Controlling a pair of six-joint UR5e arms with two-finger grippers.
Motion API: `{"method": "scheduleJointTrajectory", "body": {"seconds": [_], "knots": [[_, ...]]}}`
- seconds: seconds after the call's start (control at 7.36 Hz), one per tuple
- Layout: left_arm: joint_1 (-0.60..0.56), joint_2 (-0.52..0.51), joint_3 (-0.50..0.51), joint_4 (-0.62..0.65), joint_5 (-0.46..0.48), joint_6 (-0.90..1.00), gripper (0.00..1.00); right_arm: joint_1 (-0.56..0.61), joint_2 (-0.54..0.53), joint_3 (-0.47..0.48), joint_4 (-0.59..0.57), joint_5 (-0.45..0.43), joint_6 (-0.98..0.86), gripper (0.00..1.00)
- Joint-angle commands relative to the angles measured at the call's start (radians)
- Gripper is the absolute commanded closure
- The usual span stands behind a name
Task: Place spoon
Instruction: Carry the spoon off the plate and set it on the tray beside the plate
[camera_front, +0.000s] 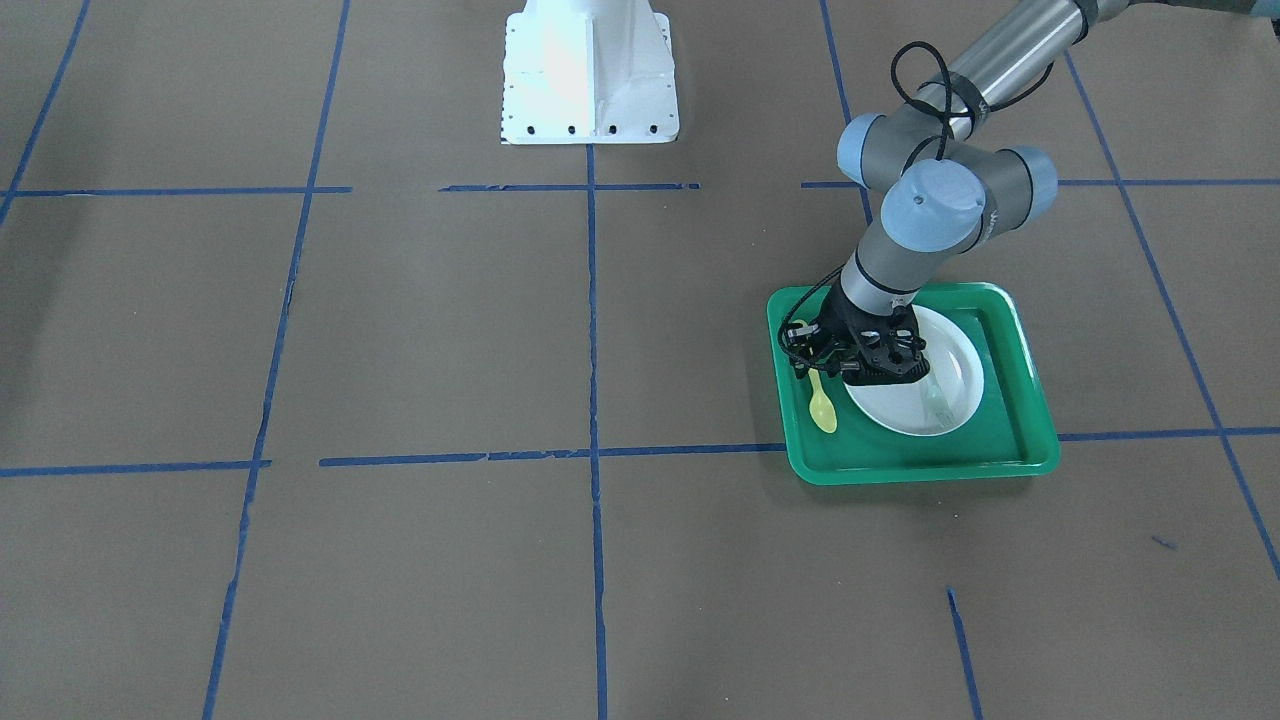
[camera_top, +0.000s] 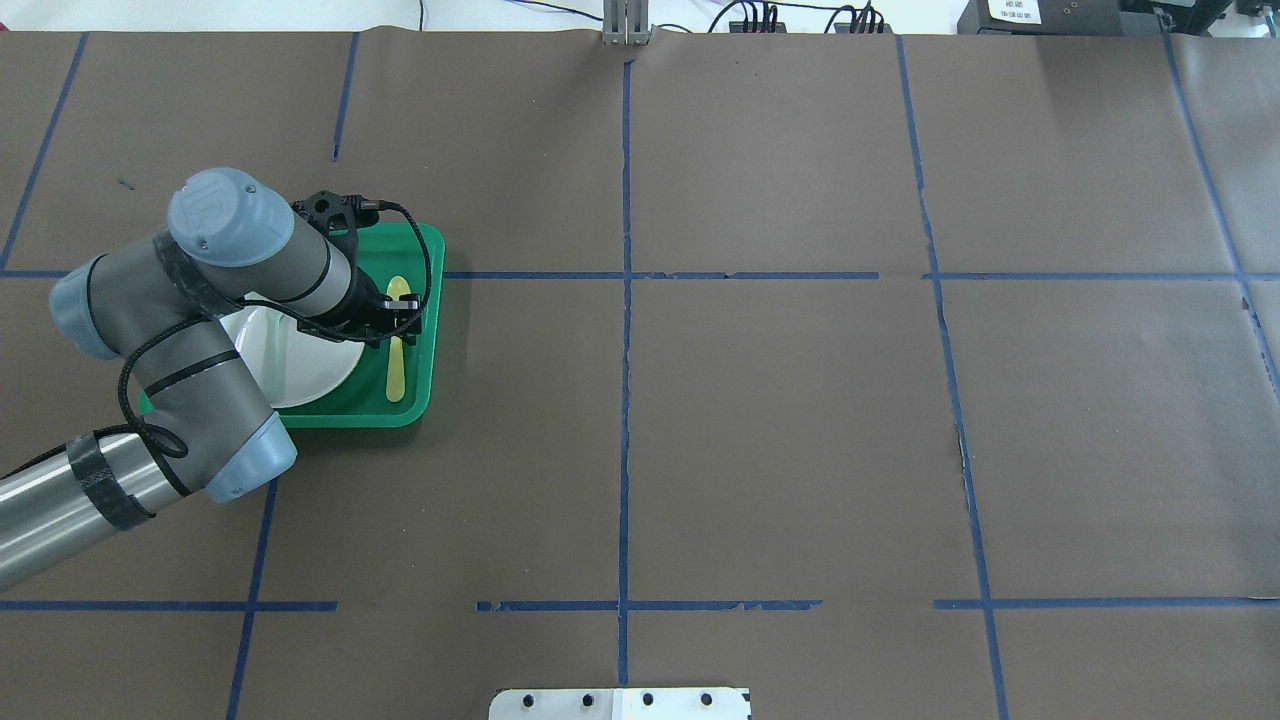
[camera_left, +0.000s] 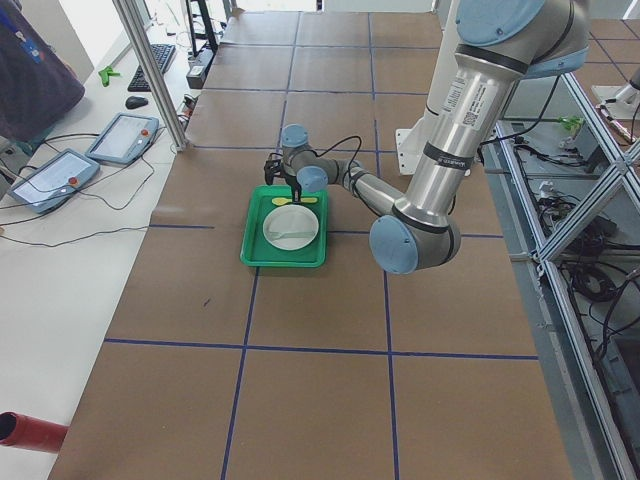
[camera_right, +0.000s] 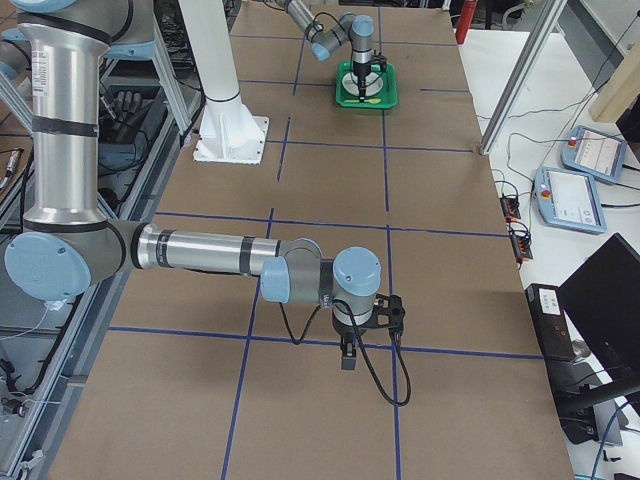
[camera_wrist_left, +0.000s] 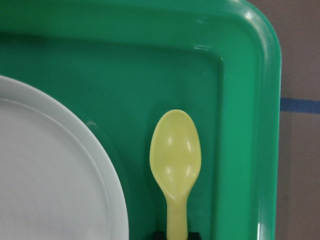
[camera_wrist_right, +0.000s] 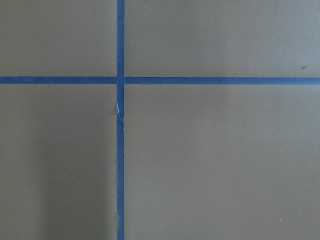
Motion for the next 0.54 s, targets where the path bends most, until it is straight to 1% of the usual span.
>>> {"method": "scheduleJointTrajectory", "body": {"seconds": [0.0, 0.14, 0.27, 0.41], "knots": [[-0.026, 0.006, -0.068, 0.009, 0.013, 0.007, 0.01, 0.000, 0.000, 0.000, 0.001, 0.000, 0.000, 0.00], [-0.046, 0.011, -0.108, 0.013, 0.013, 0.008, 0.01, 0.000, 0.000, 0.000, 0.000, 0.000, 0.000, 0.00], [-0.063, 0.009, -0.119, 0.026, 0.013, 0.008, 0.01, 0.000, 0.000, 0.000, 0.001, 0.000, 0.000, 0.00], [-0.099, 0.012, -0.142, 0.086, 0.014, 0.019, 0.01, 0.000, 0.000, 0.000, 0.001, 0.000, 0.000, 0.00]]}}
